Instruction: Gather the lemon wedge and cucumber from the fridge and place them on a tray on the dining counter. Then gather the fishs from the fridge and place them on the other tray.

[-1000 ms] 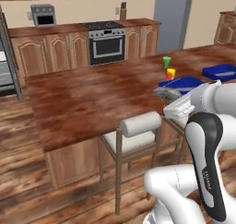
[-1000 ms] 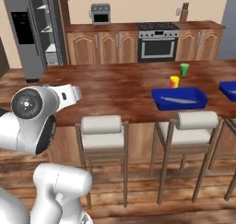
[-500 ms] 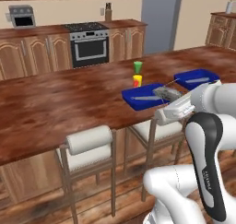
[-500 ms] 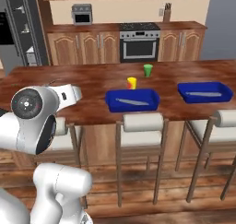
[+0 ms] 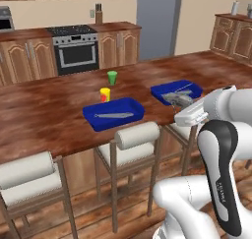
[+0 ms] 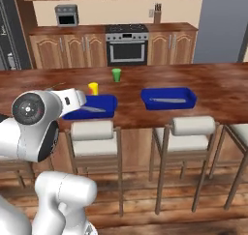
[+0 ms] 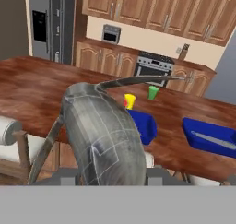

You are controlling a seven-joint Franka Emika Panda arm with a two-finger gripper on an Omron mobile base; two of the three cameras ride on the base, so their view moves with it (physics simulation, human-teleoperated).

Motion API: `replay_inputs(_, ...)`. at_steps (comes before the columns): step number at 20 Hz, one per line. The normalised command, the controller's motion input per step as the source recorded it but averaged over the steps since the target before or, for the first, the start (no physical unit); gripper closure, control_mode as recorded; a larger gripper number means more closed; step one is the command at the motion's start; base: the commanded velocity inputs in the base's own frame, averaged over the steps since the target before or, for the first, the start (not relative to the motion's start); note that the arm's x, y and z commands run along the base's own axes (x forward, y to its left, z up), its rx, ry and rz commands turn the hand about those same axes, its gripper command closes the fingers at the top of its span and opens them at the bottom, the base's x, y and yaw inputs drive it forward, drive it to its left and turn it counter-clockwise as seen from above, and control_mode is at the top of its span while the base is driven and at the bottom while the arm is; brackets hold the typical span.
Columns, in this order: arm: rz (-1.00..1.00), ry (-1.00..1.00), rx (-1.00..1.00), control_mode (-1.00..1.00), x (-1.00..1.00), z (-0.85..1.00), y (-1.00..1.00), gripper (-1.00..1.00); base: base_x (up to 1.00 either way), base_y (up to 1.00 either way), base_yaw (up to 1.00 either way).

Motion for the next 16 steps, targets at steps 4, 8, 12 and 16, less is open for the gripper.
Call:
replay_inputs(4,0.00,0.00,0.00,1.00,0.00,0.00,0.00,1.00,0.01,-0.76,0.00)
replay_inputs(8,0.00,0.00,0.00,1.00,0.00,0.00,0.00,1.00,0.12,-0.18,0.00)
replay_inputs(12,0.00,0.00,0.00,1.00,0.00,0.00,0.00,1.00,0.30,0.01,0.10)
replay_inputs(16,0.00,0.00,0.00,1.00,0.00,0.00,0.00,1.00,0.48,0.04,0.23)
